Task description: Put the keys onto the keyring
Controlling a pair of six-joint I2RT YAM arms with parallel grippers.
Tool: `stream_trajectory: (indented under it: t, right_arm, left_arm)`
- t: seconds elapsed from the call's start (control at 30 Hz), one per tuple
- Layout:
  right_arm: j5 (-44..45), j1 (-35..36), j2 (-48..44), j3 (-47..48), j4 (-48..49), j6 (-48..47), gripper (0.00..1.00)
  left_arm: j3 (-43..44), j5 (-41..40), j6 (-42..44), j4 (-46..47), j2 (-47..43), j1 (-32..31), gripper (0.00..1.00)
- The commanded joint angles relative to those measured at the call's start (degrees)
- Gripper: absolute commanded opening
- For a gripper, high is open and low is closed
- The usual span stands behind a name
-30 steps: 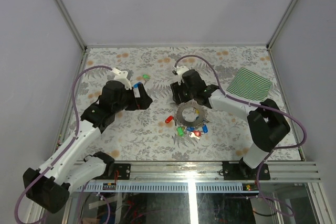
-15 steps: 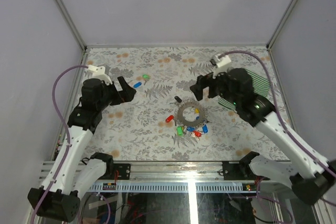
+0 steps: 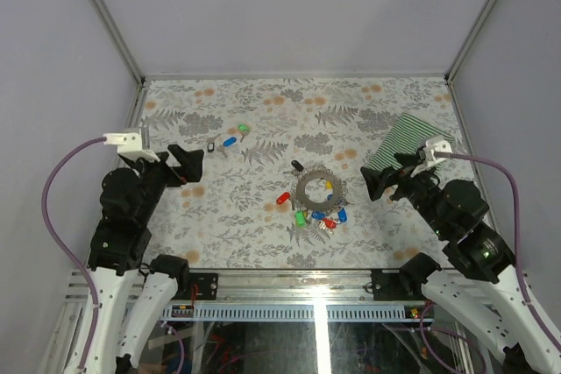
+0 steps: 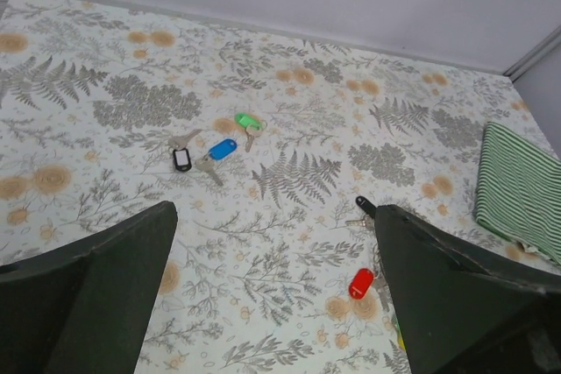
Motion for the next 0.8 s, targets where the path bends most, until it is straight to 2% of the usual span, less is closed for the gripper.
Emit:
stream_trajectory:
  t: [0.0,0.07,0.23,0.77]
  right_arm:
    - [4.1,-0.2,-5.1,-6.1,2.6,1.8,0.99]
    - [4.5,-0.2,-6.6,-8.8,3.6,2.6,0.99]
    - [5.4,-0.2,-6.7,-11.7,4.1,4.7,0.99]
    - [7.5,-0.2,-5.8,-10.5,2.8,4.2,0.99]
  left_arm:
    - [-6.1,-3.3,-0.8,0.4,-4.6,0.3,1.0]
    - [-9.0,-3.2,-1.9,1.5,-6.6,0.3,1.0]
    - [-9.2,-4.4,-2.0,1.9,-6.9,0.3,1.0]
    - [-10.5,-7.1,-4.1,3.1,-5.7,0.3,1.0]
